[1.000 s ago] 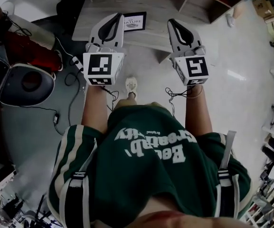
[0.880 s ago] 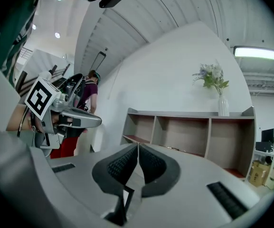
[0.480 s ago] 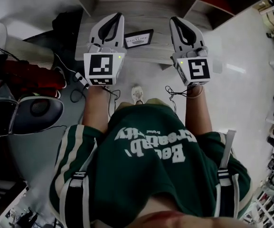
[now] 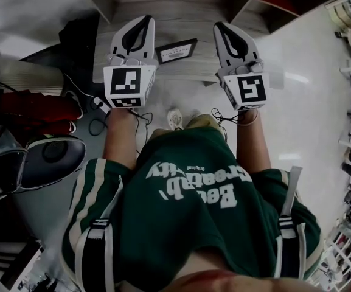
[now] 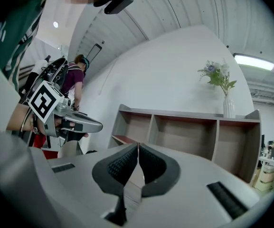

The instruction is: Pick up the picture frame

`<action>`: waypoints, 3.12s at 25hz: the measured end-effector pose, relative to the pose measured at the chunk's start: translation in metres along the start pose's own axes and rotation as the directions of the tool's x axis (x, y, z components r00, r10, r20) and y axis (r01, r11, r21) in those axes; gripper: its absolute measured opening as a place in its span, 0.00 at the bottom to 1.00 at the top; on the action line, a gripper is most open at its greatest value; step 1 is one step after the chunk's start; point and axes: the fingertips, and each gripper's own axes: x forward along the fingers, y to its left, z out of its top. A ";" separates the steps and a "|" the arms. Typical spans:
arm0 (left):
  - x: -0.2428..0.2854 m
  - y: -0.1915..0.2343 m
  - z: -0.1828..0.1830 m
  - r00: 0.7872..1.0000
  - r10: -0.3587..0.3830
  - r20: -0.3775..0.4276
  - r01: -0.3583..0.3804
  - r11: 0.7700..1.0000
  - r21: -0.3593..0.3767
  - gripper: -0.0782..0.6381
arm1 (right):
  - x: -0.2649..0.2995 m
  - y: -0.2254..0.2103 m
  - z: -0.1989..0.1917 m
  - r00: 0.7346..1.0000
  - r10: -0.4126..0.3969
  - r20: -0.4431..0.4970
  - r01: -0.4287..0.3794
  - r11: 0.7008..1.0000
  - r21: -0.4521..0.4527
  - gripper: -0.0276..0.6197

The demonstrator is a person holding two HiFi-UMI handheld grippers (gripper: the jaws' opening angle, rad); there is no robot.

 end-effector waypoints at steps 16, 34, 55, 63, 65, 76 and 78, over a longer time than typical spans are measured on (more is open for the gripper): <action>0.028 -0.010 -0.023 0.997 -0.023 -0.070 0.024 1.000 0.013 0.13 | 0.006 -0.031 -0.025 0.999 -0.010 -0.034 0.010 1.000 0.022 0.09; 0.069 -0.041 -0.085 0.929 -0.197 -0.314 0.247 0.960 0.129 0.16 | 0.036 -0.056 -0.057 0.995 0.023 -0.100 -0.016 0.998 0.061 0.09; 0.072 -0.093 -0.185 0.588 -0.435 -0.682 0.657 0.749 0.089 0.28 | 0.044 -0.068 -0.062 0.996 0.052 -0.076 -0.047 0.997 0.058 0.09; 0.073 -0.102 -0.221 0.464 -0.429 -0.775 0.726 0.686 0.055 0.29 | 0.048 -0.066 -0.063 0.994 0.072 -0.086 -0.067 0.996 0.051 0.09; 0.073 -0.106 -0.230 0.437 -0.425 -0.793 0.739 0.672 0.048 0.29 | 0.048 -0.067 -0.061 0.994 0.075 -0.080 -0.071 0.996 0.048 0.09; 0.078 -0.113 -0.263 0.335 -0.395 -0.855 0.781 0.624 0.017 0.29 | 0.042 -0.072 -0.070 0.993 0.080 -0.085 -0.075 0.996 0.058 0.09; 0.077 -0.115 -0.267 0.312 -0.395 -0.864 0.790 0.613 0.005 0.29 | 0.041 -0.072 -0.071 0.993 0.078 -0.084 -0.074 0.996 0.058 0.09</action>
